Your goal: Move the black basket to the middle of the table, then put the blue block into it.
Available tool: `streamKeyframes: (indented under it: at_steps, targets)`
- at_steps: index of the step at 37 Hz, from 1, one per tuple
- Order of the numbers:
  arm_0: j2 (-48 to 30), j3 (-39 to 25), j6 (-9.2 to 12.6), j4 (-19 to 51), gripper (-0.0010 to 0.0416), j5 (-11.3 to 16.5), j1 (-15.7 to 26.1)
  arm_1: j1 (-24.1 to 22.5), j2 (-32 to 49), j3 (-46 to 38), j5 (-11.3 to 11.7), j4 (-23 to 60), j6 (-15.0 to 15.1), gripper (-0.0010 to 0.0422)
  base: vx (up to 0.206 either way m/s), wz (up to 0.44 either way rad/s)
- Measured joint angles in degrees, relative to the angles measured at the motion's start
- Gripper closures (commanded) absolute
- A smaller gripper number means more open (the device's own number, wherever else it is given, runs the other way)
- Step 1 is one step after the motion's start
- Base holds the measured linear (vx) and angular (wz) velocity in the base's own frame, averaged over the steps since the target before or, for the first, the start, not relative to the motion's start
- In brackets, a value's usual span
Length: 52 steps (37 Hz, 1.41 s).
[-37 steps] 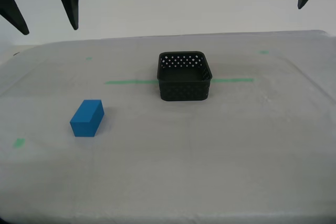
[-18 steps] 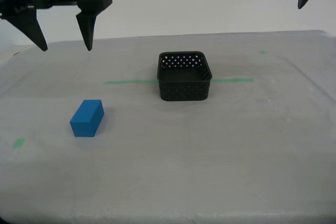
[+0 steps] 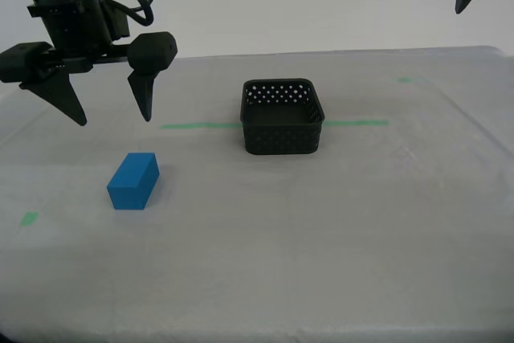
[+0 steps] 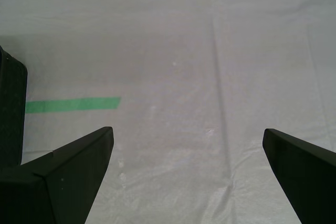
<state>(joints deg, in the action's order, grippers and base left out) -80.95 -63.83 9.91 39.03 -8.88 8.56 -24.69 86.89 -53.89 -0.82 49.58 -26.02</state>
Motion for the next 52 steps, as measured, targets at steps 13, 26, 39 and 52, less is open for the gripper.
streamKeyframes:
  at_steps: [13,26,39,52]
  targets:
    - [0.0,0.0,0.0,0.0,0.0007,0.0,0.1,-0.5,0.9,4.6,-0.2,-6.7,-1.4,0.0011,0.000,0.000]
    - [0.0,0.0,0.0,0.0,0.0007,0.0,0.0,-0.5,9.4,4.6,-0.2,-12.7,0.0,0.0011,0.000,0.000]
    - [0.0,0.0,0.0,0.0,0.0007,0.0,0.1,-0.5,13.9,4.7,-0.6,-15.4,0.2,0.0011,0.000,0.000]
    - [0.0,0.0,0.0,0.0,0.0007,0.0,0.0,-0.6,15.5,6.3,-0.6,-18.9,0.3,0.0011,0.000,0.000]
